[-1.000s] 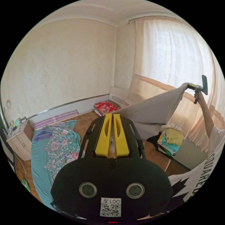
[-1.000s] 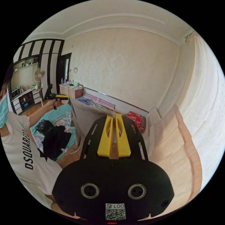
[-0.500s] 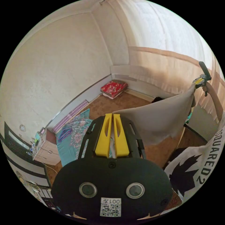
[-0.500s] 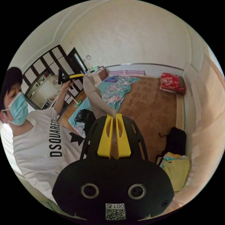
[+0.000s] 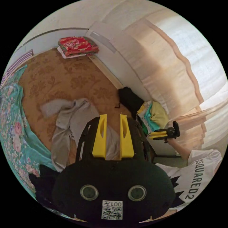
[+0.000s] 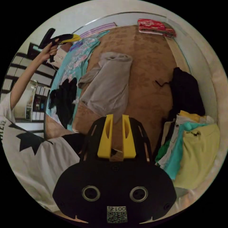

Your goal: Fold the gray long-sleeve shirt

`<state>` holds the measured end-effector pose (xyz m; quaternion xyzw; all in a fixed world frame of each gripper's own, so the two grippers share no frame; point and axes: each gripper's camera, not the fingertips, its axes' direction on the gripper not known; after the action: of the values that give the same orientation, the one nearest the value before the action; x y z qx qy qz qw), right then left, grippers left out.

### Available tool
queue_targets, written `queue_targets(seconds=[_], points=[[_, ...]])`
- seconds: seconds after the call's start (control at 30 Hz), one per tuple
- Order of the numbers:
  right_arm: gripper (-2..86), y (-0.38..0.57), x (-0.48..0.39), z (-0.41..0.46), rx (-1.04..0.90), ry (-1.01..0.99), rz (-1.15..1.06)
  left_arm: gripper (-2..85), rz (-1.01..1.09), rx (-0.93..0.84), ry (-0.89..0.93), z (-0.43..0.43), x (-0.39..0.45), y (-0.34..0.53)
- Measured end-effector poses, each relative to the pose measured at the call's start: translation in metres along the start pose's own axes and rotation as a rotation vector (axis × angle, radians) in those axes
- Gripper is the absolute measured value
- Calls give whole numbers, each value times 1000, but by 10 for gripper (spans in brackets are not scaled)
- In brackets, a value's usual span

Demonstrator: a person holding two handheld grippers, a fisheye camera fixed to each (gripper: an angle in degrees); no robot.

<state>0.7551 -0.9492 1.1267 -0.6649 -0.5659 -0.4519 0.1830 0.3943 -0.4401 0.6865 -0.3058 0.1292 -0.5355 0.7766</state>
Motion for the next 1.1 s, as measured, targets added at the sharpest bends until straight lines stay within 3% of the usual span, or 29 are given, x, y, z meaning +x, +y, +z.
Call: queue_targets(seconds=[0.13,0.23,0.4,0.53,0.73,0.93,1.1], points=[[13,7,-66,69,-73,106,-392,41,-291,-108,-124,79,-48,130],[9,11,-123,110,-4,177,-700,40,-550,-173,-119,131,-61,224],[23,-9,-188,185,26,77,-870,44,-774,-110,-126,182,-57,303],[51,-13,-216,257,8,246,-808,74,-615,-143,-336,213,-64,295],[105,54,-187,303,-75,270,-596,119,-290,-270,-537,278,-110,255],[38,105,-179,351,-140,423,-593,83,-231,-295,-564,316,-112,264],[13,143,-183,294,63,509,-479,92,-217,-274,-581,325,-88,285]])
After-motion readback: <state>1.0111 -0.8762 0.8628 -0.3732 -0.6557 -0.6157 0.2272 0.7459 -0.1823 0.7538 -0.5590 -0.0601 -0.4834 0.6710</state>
